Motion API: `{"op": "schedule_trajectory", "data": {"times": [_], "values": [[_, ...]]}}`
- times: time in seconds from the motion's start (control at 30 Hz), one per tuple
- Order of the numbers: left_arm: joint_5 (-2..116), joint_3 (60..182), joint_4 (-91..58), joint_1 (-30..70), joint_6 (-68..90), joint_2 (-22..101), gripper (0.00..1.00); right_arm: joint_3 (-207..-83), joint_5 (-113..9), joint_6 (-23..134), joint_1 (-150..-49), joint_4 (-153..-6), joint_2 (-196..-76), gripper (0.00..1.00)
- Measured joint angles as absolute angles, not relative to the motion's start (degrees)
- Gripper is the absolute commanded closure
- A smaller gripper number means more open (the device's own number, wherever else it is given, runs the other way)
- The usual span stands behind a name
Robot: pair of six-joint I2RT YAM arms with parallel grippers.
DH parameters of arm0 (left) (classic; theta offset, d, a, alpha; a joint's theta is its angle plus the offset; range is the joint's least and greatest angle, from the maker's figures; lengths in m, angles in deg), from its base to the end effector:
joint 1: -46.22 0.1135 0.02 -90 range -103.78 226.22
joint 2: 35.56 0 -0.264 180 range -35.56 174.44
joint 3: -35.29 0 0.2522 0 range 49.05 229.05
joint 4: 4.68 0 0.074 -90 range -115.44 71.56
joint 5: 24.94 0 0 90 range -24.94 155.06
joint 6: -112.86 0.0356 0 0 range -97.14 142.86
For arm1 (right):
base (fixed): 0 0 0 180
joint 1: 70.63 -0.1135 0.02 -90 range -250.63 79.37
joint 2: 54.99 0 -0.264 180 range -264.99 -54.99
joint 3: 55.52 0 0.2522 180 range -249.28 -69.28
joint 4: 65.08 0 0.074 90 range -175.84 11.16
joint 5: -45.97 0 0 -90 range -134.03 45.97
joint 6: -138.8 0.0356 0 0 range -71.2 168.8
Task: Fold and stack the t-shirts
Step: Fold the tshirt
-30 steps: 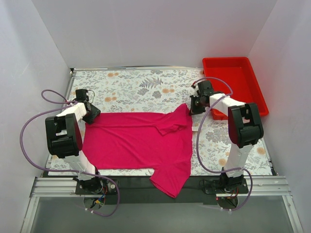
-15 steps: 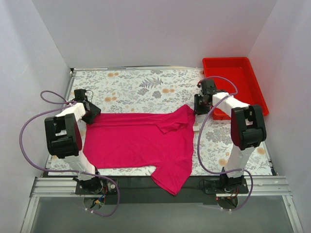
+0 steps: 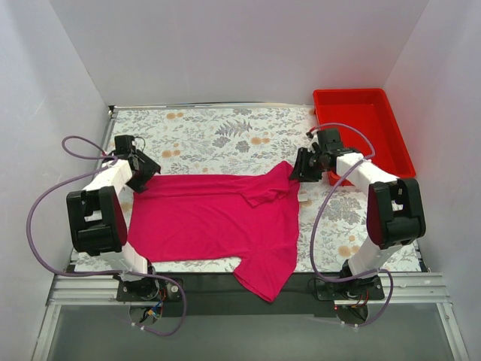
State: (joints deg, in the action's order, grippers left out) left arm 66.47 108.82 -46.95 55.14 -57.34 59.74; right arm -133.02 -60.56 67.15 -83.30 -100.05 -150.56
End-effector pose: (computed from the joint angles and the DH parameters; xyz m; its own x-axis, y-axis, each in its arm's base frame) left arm 0.3225 0.0515 0.1843 0.0120 -0.9953 -0.0963 -0.9035 0.0304 -0.4276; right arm 0.3396 0.0867 0.2116 -0.8587 0.1163 -0.4991 -0.1126 0.9073 0.4051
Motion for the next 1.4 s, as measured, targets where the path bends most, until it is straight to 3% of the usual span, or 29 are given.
{"op": "schedule_trajectory", "data": {"times": [0.33, 0.53, 1.4], "values": [[67.4, 108.2, -48.5, 45.5, -53.6, 47.8, 0.36, -123.7, -66.6, 70.3, -83.6, -95.1, -149.9, 0.64], [66.4, 100.5, -47.1, 40.4, -50.9, 40.7, 0.36, -120.3, -67.6, 70.3, -84.4, -91.7, -148.2, 0.66], [65.4, 95.7, -43.6, 35.8, -50.2, 40.1, 0.36, -120.2, -62.7, 72.6, -87.3, -86.2, -151.3, 0.70]]}}
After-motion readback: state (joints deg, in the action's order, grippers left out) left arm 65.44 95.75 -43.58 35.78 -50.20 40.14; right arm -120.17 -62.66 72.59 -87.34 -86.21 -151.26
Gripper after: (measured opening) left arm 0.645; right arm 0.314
